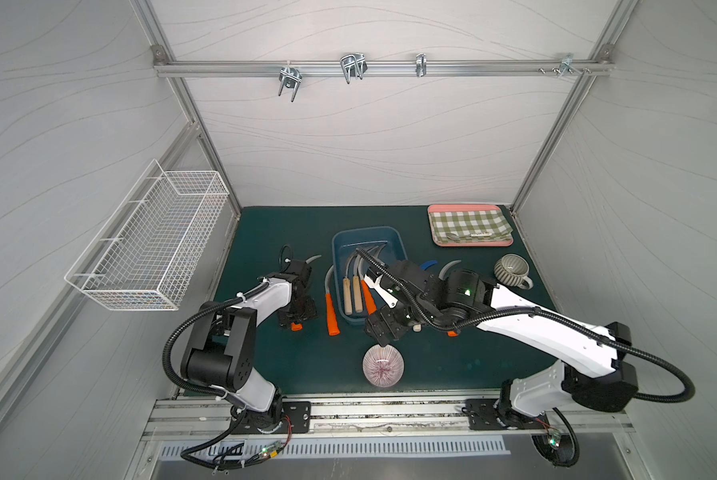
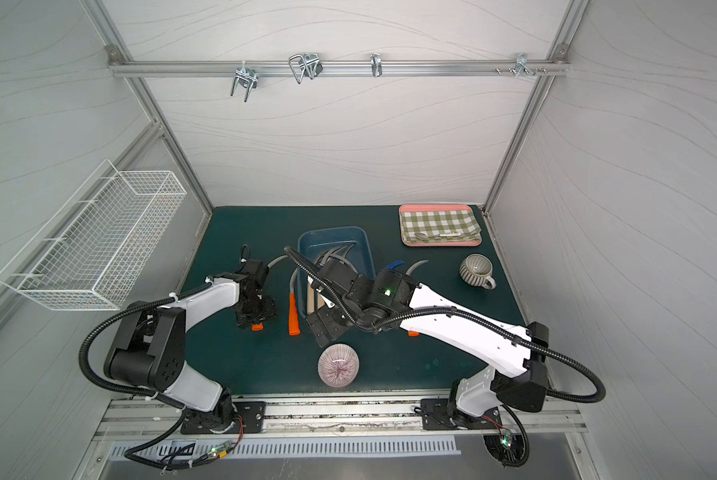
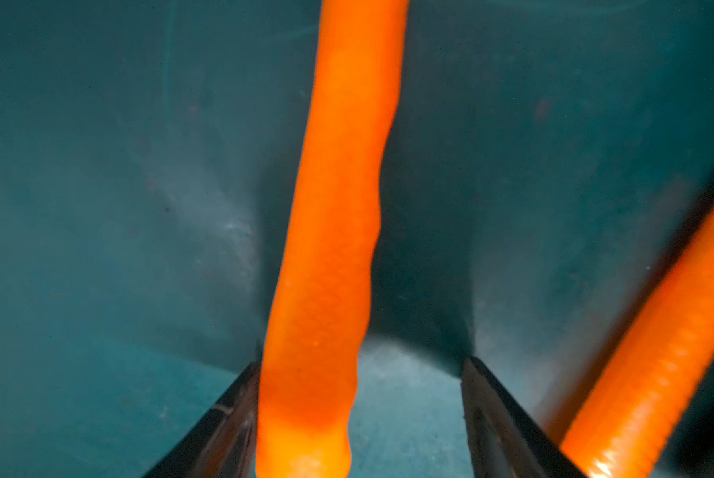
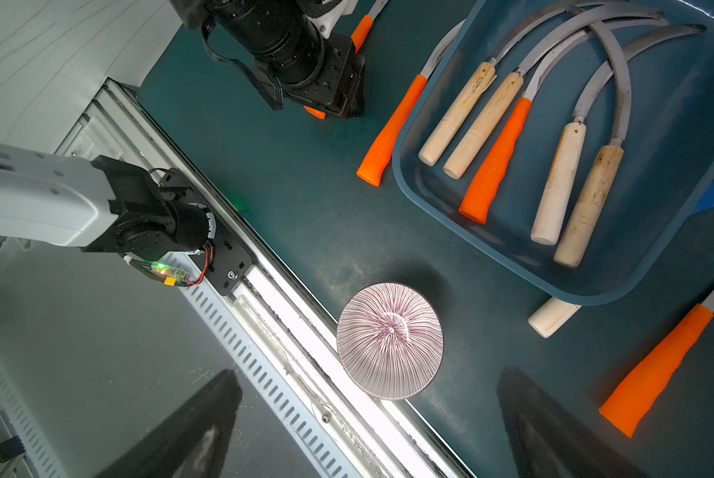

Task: Put small sickles into storage boxes
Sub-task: Pick up the sickle at the center of the board.

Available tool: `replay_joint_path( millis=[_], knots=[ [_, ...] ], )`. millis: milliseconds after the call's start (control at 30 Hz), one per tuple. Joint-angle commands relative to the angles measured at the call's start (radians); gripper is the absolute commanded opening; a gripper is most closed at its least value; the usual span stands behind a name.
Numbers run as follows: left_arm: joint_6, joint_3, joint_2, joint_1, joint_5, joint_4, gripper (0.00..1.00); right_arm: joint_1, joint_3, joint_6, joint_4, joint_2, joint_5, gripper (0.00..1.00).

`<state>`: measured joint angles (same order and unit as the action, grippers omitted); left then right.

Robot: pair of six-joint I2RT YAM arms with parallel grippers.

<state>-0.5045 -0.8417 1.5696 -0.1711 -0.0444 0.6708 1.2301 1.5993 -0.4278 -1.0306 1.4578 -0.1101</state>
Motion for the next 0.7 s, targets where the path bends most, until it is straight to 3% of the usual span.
replay_joint_path(
  millis=[0,300,500,667],
  knots=[
    [-0.003,0.006,0.028,0.005,-0.003,-0.024,0.67,-0.006,-0.004,0.009,0.003,-0.004,0.016,0.99],
    [0.006,-0.015,0.067,0.005,-0.023,-0.026,0.55,-0.014,-0.027,0.006,0.009,-0.011,0.019,0.99],
    [0.004,-0.022,0.069,0.005,-0.039,-0.022,0.41,-0.026,-0.032,0.001,0.015,-0.015,0.023,0.99],
    [0.004,-0.034,0.075,0.005,-0.046,-0.005,0.18,-0.032,-0.029,0.001,0.017,-0.008,0.028,0.99]
  ],
)
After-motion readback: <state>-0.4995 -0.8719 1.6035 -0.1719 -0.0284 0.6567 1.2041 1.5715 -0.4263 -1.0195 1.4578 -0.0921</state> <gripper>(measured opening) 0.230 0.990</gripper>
